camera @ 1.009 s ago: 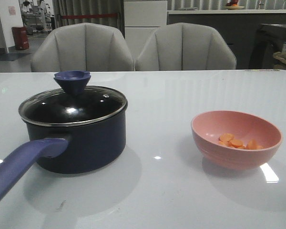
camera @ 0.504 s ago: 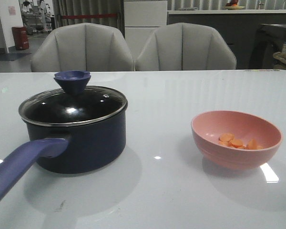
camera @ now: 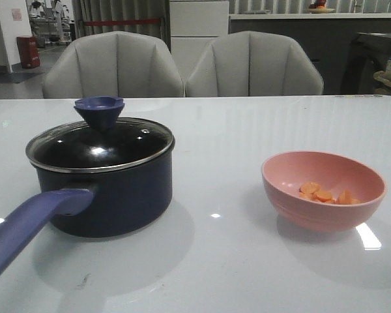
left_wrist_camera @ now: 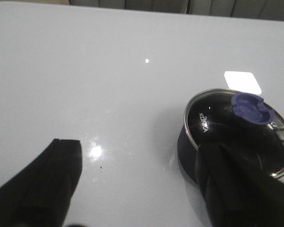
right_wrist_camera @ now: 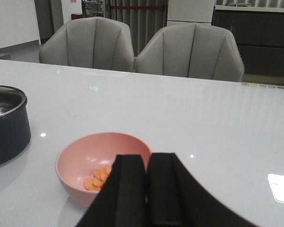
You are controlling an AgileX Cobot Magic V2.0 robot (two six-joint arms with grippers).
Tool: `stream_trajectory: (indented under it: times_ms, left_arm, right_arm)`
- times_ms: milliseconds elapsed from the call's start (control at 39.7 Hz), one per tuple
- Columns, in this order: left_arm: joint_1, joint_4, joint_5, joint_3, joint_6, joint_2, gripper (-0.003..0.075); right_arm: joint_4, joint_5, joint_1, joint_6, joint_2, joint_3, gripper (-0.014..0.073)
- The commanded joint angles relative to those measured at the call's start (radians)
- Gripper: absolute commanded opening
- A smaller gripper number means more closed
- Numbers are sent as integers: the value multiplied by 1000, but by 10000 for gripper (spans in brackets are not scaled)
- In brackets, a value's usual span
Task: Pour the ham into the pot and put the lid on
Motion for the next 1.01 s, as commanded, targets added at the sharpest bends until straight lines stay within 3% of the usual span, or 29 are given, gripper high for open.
stream_trajectory:
  times_ms: [0, 227, 429, 605, 983]
  left_arm:
    - [-3, -16, 31, -118, 0, 110, 557]
    - [-3, -37, 189, -313, 0, 356, 595]
    - [-29, -69, 231, -423, 0, 529, 617]
    - [-143, -92, 233, -514, -38, 662, 616]
    - [-370, 47, 262, -726, -285, 946, 606]
  right_arm:
    - [-9, -85, -8, 3, -19, 10, 137]
    - [-9, -85, -8, 3, -20, 10, 137]
    - [-9, -85, -8, 3, -20, 10, 137]
    - [-9, -85, -8, 3, -20, 10, 137]
    - [-9, -85, -8, 3, -20, 10, 137]
